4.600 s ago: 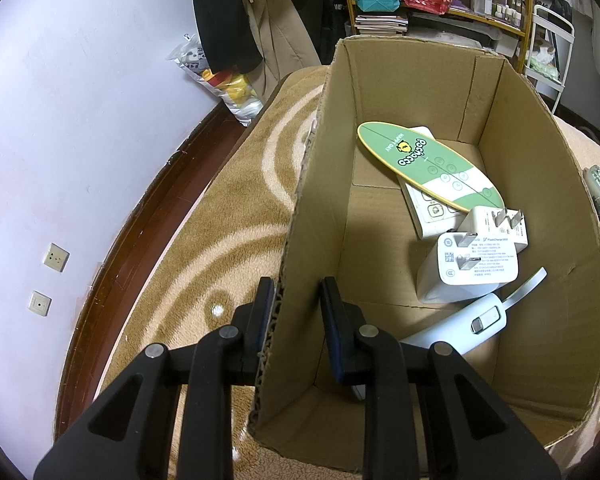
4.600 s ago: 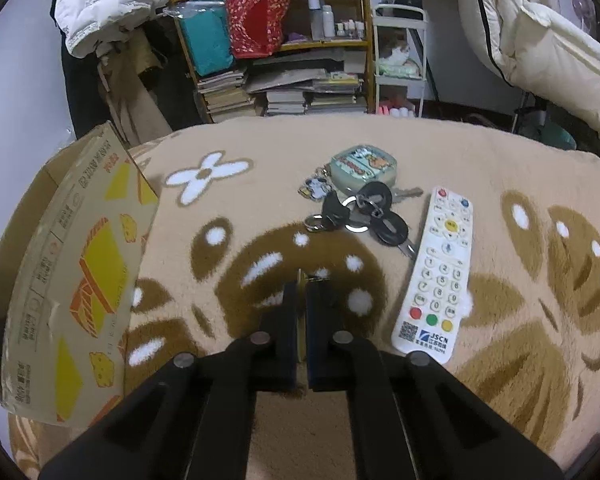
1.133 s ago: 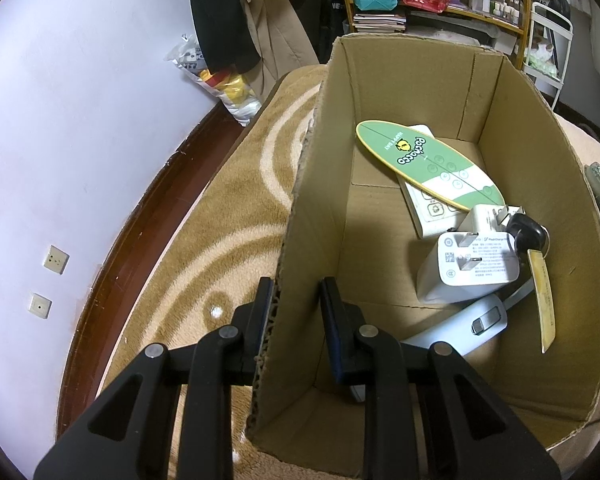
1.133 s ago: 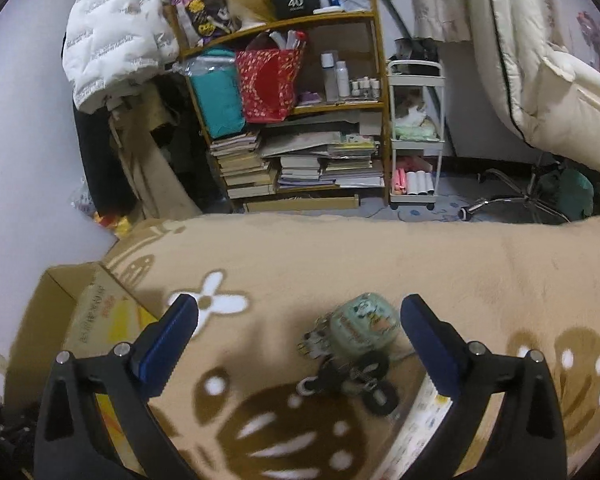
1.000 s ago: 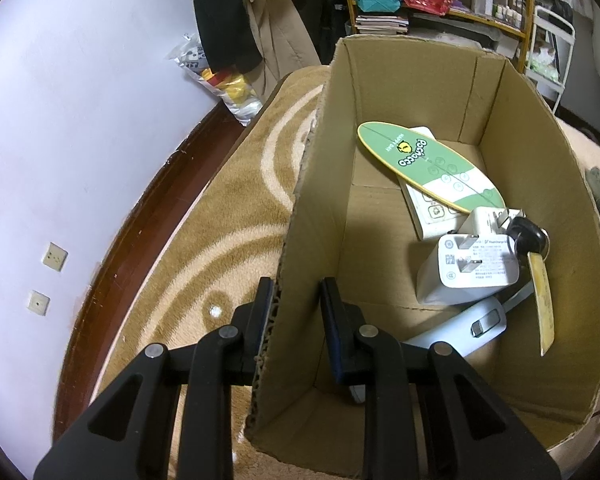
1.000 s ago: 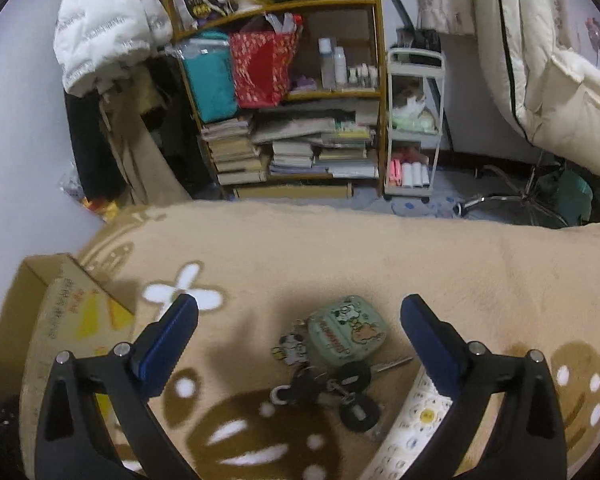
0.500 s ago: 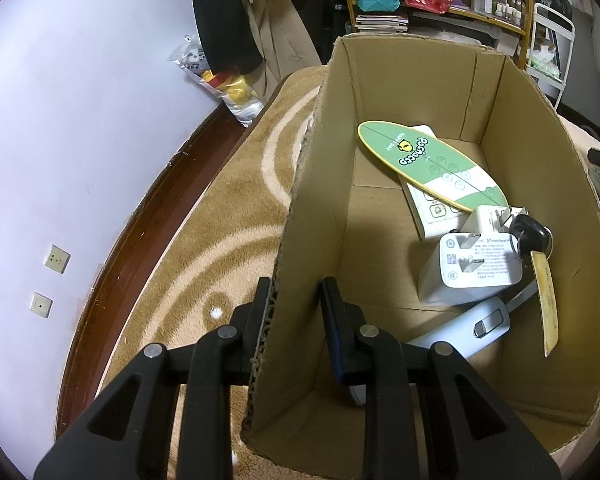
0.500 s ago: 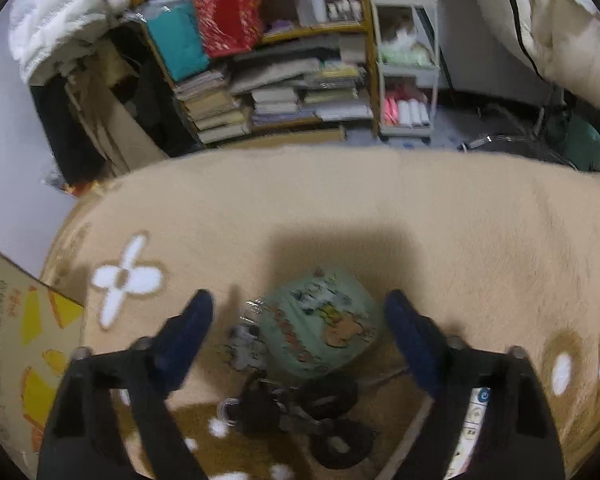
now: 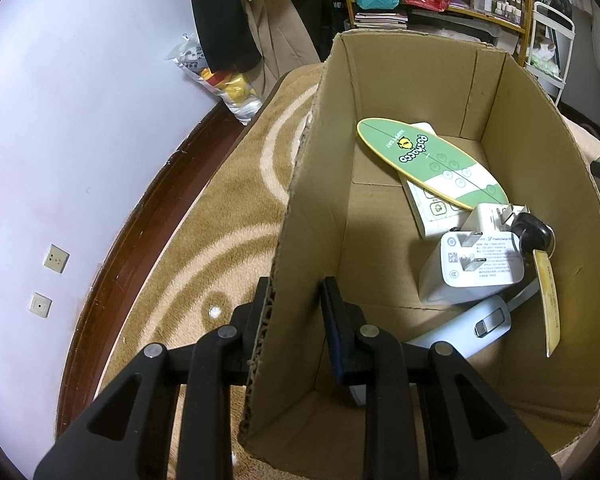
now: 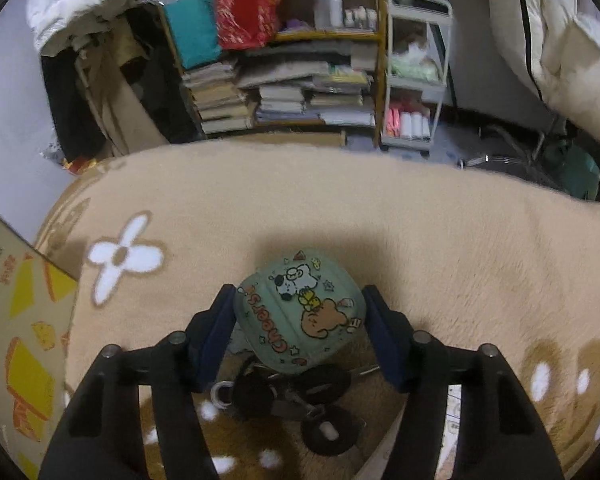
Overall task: Organize rigid objects
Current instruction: 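Grasp the green cartoon-printed case with the right gripper, then lift the green case over the box and open the right gripper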
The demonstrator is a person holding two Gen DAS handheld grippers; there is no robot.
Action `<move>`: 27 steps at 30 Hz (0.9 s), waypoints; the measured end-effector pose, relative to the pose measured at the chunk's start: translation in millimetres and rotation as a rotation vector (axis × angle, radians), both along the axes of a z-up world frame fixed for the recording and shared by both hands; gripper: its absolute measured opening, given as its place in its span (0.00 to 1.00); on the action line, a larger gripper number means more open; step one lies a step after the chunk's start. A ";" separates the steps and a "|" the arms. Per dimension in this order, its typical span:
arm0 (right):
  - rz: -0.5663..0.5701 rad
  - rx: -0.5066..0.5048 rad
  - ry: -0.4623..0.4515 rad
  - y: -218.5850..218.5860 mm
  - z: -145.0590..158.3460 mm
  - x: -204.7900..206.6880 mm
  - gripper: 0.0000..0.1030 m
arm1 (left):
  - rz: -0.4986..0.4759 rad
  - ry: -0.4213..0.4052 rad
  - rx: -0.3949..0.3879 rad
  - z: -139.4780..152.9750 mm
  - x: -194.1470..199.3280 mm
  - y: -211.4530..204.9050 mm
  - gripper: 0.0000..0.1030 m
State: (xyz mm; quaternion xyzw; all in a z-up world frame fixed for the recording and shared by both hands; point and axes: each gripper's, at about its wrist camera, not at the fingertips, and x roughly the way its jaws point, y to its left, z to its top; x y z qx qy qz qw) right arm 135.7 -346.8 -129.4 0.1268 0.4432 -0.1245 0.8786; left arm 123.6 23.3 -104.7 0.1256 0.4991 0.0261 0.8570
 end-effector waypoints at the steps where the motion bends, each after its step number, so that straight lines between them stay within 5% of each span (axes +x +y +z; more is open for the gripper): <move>1: 0.004 -0.003 -0.014 1.3 5.9 -0.8 0.64 | 0.000 0.000 0.000 0.3 0.0 0.3 0.23; 11: 0.064 -0.035 -0.146 34.1 51.7 -13.2 0.64 | 0.000 0.000 -0.001 -0.1 0.3 0.3 0.23; 27: 0.162 0.058 -0.375 87.1 135.2 -45.4 0.64 | 0.003 0.001 -0.006 -0.5 -0.6 2.1 0.23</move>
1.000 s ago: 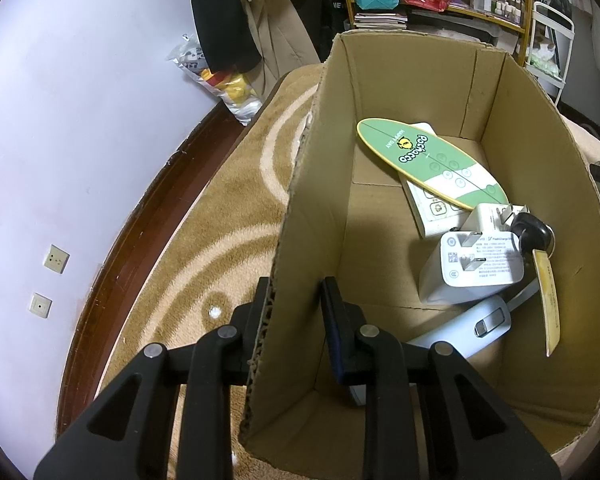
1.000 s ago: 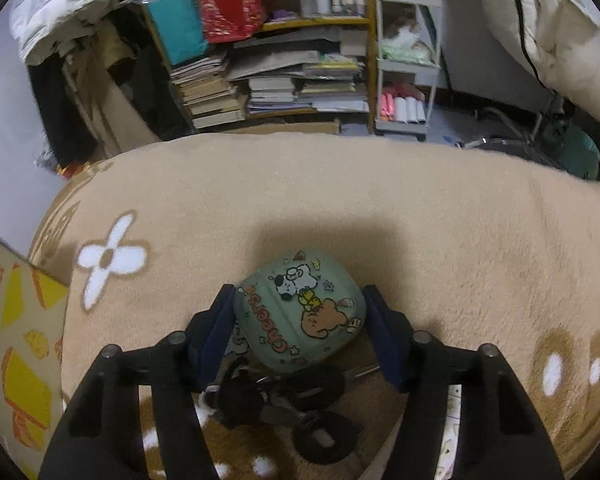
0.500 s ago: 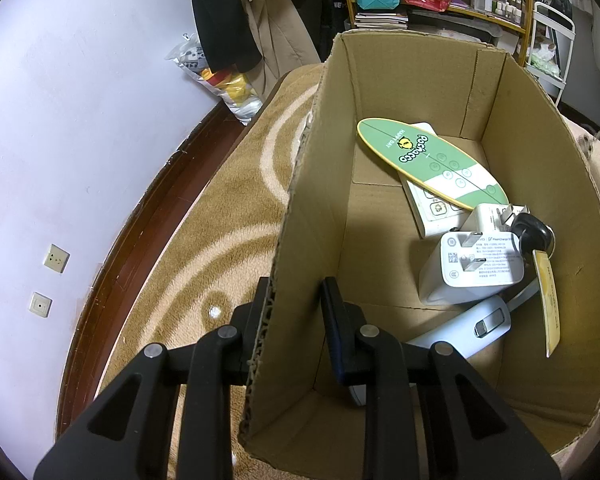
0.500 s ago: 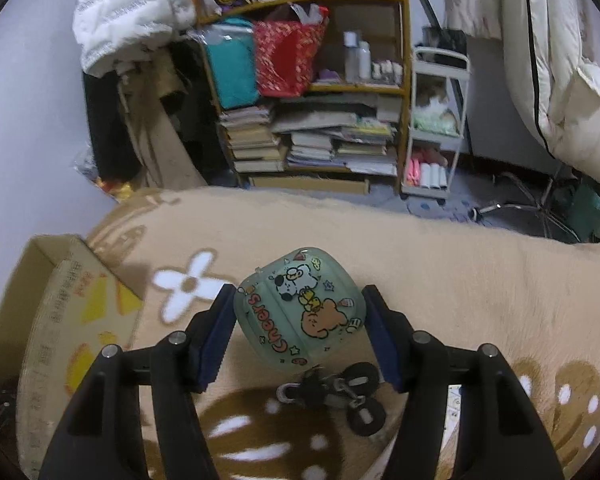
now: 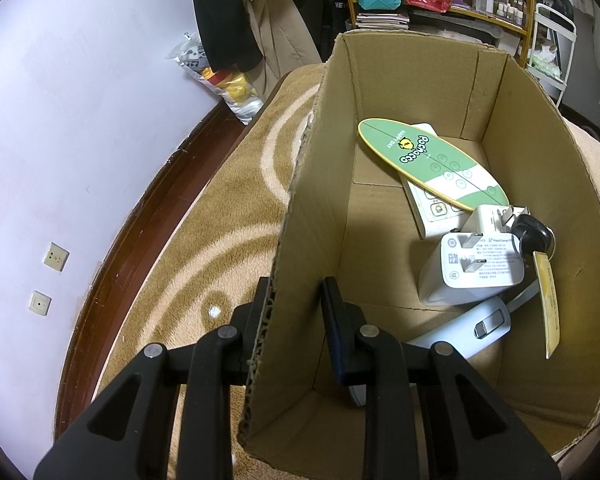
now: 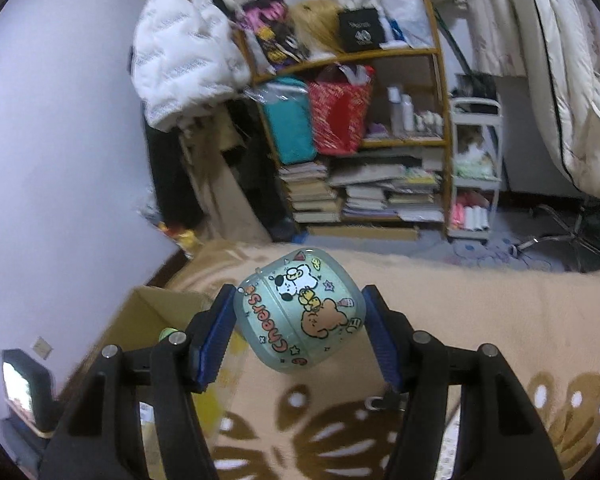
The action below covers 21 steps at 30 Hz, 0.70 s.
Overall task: Organize rigid objects
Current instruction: 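Lift the green case over the box and open the right gripper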
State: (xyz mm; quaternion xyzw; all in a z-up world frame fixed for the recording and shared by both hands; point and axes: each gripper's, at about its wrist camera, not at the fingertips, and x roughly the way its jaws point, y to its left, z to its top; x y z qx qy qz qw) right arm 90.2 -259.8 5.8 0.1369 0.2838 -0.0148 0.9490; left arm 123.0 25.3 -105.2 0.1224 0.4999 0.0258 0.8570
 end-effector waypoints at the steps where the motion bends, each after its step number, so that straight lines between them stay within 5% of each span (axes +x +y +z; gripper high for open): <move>1: 0.016 0.005 -0.018 5.8 5.9 -1.8 0.64 | 0.000 0.000 0.001 -0.1 0.0 0.1 0.23; 12: 0.173 0.011 -0.078 64.9 30.8 -11.9 0.64 | 0.003 0.002 0.004 0.0 2.4 -2.0 0.23; 21: 0.297 0.009 -0.026 116.4 8.9 -11.5 0.64 | -0.002 -0.004 0.009 0.1 2.1 -2.0 0.23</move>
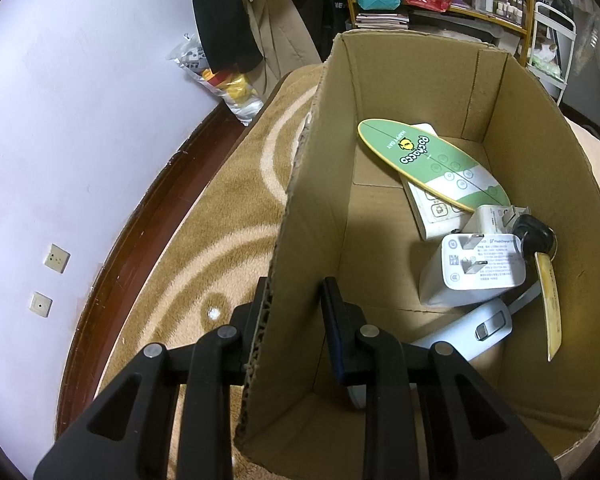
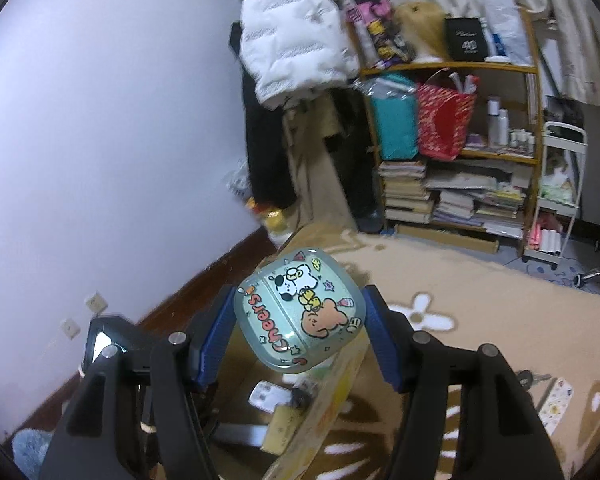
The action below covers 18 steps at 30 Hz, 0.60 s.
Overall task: Organize rigid objects
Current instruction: 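Lift the green case over the box and open the right gripper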
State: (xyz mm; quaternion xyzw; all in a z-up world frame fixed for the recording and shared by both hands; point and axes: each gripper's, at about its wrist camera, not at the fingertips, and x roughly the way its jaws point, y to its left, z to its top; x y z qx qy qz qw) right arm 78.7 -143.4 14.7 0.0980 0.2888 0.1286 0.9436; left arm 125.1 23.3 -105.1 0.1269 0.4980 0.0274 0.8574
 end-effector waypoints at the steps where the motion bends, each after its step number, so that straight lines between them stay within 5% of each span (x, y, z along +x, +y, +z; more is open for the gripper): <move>1: 0.014 -0.008 0.010 5.2 -4.1 -0.1 0.64 | 0.000 -0.001 0.000 -0.1 -0.7 0.1 0.23; 18: 0.074 -0.045 0.152 24.6 -57.3 9.1 0.65 | 0.009 0.010 -0.025 0.1 2.6 6.7 0.23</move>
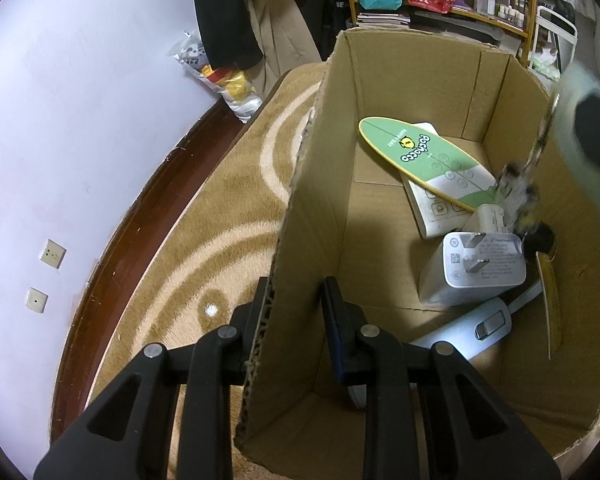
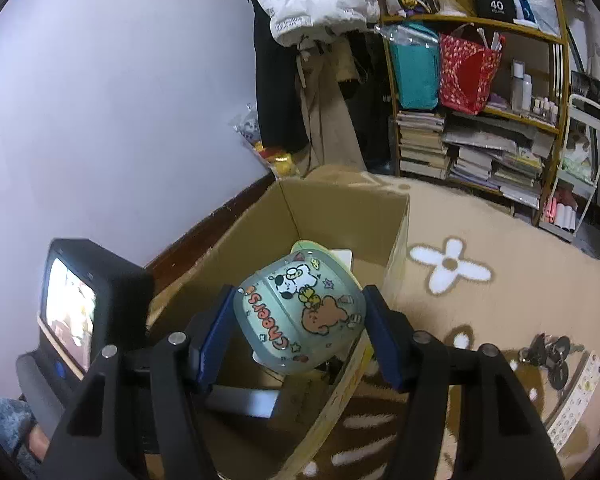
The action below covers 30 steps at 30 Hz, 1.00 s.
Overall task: Organize rigid objects
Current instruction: 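Lift the green case over the box and open the right gripper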
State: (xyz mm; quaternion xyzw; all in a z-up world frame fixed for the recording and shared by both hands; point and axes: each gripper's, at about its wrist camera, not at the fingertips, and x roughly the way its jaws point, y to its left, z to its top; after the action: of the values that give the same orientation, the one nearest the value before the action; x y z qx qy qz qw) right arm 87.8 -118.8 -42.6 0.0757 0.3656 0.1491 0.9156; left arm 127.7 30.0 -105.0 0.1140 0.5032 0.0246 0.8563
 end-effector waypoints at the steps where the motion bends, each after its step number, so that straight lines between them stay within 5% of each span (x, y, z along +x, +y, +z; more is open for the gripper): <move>1: -0.001 0.001 -0.001 -0.3 -1.3 -0.4 0.65 | 0.001 0.001 -0.003 -0.1 0.3 0.8 0.23; 8: -0.024 -0.020 -0.035 -7.4 9.7 -0.3 0.68 | -0.001 0.004 0.005 -3.0 -0.3 -0.4 0.23; 19: -0.162 -0.032 -0.052 -42.6 15.8 0.8 1.00 | -0.005 0.002 -0.001 -3.9 -3.0 -1.0 0.23; 30: -0.355 -0.068 -0.011 -110.9 -1.9 4.8 1.00 | -0.008 0.002 0.004 -3.7 -3.8 0.2 0.23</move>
State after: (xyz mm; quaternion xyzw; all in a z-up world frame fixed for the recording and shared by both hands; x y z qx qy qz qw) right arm 92.5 -229.8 -44.6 0.1074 0.3462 -0.0270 0.9316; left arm 123.9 30.2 -108.7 0.1176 0.5035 0.0218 0.8557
